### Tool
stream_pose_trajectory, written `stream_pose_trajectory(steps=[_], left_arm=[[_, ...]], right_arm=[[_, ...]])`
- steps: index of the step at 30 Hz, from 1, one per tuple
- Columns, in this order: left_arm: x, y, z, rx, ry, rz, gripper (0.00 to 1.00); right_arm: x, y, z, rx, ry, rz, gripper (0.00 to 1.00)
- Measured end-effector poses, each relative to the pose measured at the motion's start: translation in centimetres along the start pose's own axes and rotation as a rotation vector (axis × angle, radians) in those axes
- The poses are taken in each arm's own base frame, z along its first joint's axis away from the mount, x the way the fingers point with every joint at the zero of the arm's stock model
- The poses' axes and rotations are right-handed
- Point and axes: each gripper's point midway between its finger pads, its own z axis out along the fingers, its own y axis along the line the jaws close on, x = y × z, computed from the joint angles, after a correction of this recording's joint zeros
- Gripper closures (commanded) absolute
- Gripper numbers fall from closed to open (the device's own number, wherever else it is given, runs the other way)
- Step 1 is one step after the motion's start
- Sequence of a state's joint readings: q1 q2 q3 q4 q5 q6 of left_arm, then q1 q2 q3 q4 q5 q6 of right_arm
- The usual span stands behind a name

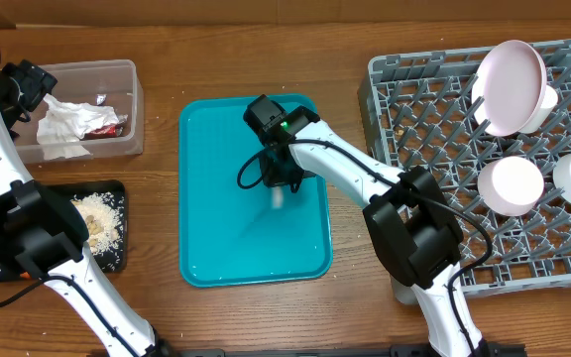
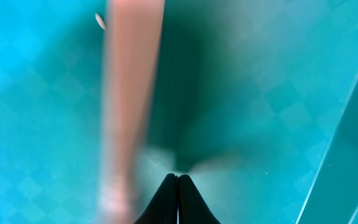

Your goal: Sort waste into correct bins and load items into the dishwasher rack

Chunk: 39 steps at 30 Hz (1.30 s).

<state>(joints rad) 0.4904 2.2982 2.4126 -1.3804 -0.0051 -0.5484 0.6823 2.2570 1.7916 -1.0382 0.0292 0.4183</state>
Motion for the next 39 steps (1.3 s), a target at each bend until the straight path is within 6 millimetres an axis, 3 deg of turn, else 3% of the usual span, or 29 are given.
stream_pose_trajectory(steps=[5,7,11,14,20,26,39], left_arm=[[0.0,0.0,0.0,0.0,0.0,0.0,0.0],[0.0,0.0,0.0,0.0,0.0,0.0,0.0],[0.0,0.0,0.0,0.0,0.0,0.0,0.0],[0.0,0.0,0.0,0.0,0.0,0.0,0.0],[0.0,0.0,0.0,0.0,0.0,0.0,0.0],[0.0,0.0,0.0,0.0,0.0,0.0,0.0],[0.0,0.0,0.0,0.0,0.0,0.0,0.0]], right_arm=[[0.2,0.0,-0.3,-0.002,0.005,0.0,0.95],[0.0,0.1,-0.7,-0.007,-0.004,0.003,0.83],[-0.2,0.9,-1.8,-0.055,-0.018,0.006,0.46],[-0.6,2.1,-2.1,-0.119,-0.029,0.002,0.32],[-1.5,3.7,-2.2,-0.199,-0.057,0.043,0.31],[-0.8,3.5,-1.4,-0.16,-0.049,0.072,0.31],[2.2,7.0,0.9,0.027,-0.125,-0.016,0.32]])
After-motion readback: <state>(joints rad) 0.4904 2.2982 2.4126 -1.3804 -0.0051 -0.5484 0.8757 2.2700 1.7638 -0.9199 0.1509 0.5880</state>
